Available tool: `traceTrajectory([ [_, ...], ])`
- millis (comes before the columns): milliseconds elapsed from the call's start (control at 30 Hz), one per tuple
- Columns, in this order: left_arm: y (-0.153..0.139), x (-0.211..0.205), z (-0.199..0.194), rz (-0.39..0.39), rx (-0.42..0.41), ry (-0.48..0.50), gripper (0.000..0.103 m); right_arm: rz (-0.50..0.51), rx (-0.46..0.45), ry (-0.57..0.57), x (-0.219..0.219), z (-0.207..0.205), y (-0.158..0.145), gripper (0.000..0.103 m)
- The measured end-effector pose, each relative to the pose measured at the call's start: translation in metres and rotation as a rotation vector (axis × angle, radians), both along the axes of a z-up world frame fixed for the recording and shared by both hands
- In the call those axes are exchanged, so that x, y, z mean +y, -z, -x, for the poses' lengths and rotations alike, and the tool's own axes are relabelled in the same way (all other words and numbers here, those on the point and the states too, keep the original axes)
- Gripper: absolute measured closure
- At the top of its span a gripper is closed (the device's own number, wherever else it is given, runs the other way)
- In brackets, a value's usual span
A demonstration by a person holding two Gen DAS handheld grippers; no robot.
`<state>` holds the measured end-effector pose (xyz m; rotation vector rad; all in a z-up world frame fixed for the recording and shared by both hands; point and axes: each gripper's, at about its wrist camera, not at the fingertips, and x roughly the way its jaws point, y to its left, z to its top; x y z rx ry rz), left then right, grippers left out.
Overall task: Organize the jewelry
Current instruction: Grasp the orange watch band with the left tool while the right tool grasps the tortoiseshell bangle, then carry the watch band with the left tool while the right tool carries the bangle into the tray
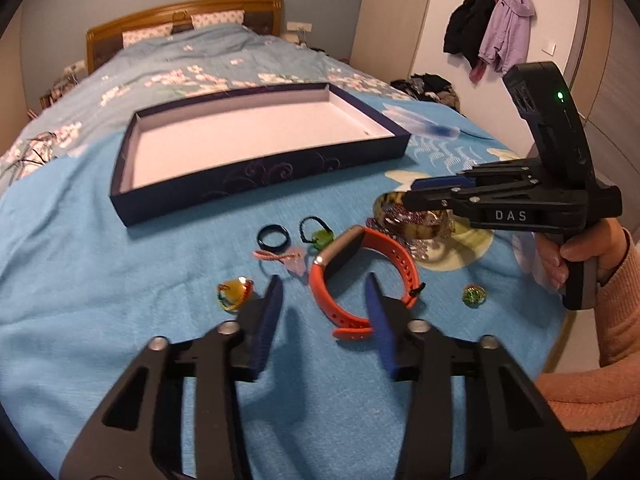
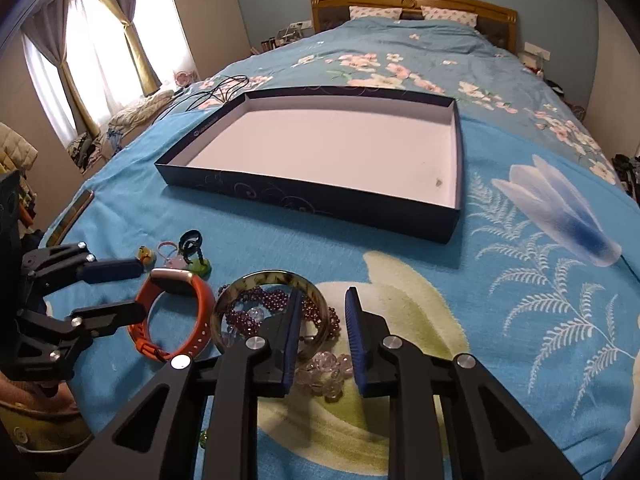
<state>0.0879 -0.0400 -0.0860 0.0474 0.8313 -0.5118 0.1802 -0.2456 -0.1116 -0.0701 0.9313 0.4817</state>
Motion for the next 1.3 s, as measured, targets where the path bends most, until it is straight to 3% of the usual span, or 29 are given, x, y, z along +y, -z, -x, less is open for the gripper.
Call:
traceTrajectory([
  [100, 0.003, -0.002, -0.003, -0.002, 0.033, 0.016, 0.069, -0.012, 0.029, -0.02, 0.0, -0.003, 0.002, 0.083],
  [200, 0.004, -0.003, -0.007, 0.016, 0.069, 0.025, 0.07, -0.033, 0.033, -0.03, 0.0, -0.002, 0.001, 0.095],
  [333, 0.005, -0.001, -0.013, 0.027, 0.095, 0.028, 0.082, -0.062, 0.019, -0.028, -0.004, 0.002, -0.003, 0.096],
  [600, -0.001, -0.002, -0.014, -0.005, 0.066, 0.029, 0.097, -0.159, -0.053, 0.02, -0.023, 0.01, -0.024, 0.096],
  [733, -0.002, -0.007, -0.014, -0.038, 0.057, 0.043, 0.096, -0.183, -0.085, 0.031, -0.025, 0.012, -0.032, 0.096],
  [867, 0.002, -0.008, -0.017, -0.047, 0.079, 0.048, 0.089, -0.177, -0.097, 0.025, -0.023, 0.011, -0.033, 0.096],
  [1033, 0.005, -0.006, -0.017, -0.044, 0.075, 0.038, 0.096, -0.184, -0.11, 0.028, -0.023, 0.007, -0.036, 0.096],
  [1300, -0.018, 0.01, -0.026, 0.035, 0.05, 0.017, 0.096, -0.197, -0.145, 0.051, -0.026, -0.012, -0.046, 0.096],
])
